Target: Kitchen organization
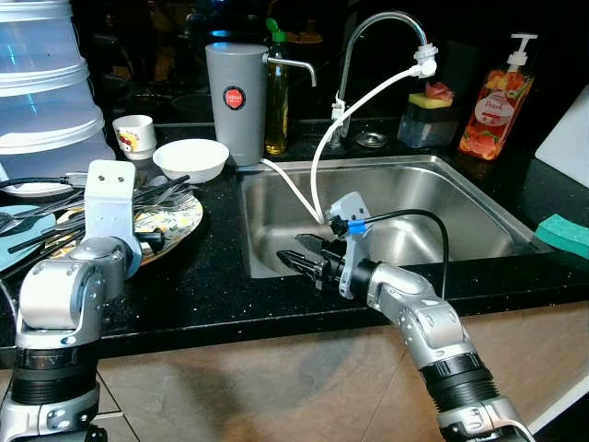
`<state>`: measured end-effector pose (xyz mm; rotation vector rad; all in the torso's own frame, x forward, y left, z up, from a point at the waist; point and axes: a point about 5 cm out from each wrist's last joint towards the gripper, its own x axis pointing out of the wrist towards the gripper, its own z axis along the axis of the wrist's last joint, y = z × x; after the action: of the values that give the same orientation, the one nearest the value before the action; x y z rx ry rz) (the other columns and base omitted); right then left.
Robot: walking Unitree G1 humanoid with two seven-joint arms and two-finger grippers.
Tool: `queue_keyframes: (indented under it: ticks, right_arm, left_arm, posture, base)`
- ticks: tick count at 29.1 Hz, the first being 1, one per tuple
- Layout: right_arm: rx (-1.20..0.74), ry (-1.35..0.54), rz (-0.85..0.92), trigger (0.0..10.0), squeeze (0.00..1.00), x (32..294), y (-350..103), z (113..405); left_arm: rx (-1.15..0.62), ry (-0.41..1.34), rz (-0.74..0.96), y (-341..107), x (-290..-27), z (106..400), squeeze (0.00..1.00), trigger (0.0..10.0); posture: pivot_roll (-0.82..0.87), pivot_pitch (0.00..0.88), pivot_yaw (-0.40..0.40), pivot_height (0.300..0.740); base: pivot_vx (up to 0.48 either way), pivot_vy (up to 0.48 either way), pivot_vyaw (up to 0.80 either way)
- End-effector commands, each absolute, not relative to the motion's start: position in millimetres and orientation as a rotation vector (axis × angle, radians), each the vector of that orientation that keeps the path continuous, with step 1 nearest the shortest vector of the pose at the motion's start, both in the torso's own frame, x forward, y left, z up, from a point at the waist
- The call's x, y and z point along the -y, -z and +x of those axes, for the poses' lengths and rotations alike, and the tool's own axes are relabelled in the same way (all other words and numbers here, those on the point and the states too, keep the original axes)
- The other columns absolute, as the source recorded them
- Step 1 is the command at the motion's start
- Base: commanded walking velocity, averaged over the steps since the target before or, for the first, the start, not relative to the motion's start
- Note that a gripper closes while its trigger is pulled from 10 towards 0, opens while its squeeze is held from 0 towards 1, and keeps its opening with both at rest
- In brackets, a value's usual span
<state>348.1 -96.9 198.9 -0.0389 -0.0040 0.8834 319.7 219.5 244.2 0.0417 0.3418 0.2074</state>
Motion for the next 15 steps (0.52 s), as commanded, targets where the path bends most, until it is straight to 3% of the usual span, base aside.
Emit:
queue_keyframes:
  ticks: [1,13,14,15]
  right_arm:
    - [0.011,-0.900,-0.063,10.0,0.00,95,-201,349]
    - [0.012,-0.912,-0.070,10.0,0.00,93,-201,351]
    - [0.012,-0.912,-0.066,10.0,0.00,93,-201,351]
    - [0.013,-0.912,-0.062,10.0,0.00,93,-201,352]
  left_arm:
    - [-0.367,-0.200,0.002,-241,-219,320,0.00,10.0]
    - [-0.416,-0.217,-0.092,-229,-227,324,0.00,10.0]
    - [-0.419,-0.218,-0.091,-227,-228,325,0.00,7.2]
    - [-0.421,-0.219,-0.090,-226,-229,325,0.00,7.2]
  posture:
    - [0.03,0.012,-0.041,0.740]
    - [0.03,0.005,-0.044,0.740]
    - [0.03,0.002,-0.048,0.740]
    - [0.03,0.002,-0.048,0.740]
  base:
    - [0.000,0.000,0.00]
    - [0.000,0.000,0.00]
    - [0.000,0.000,0.00]
    - [0.000,0.000,0.00]
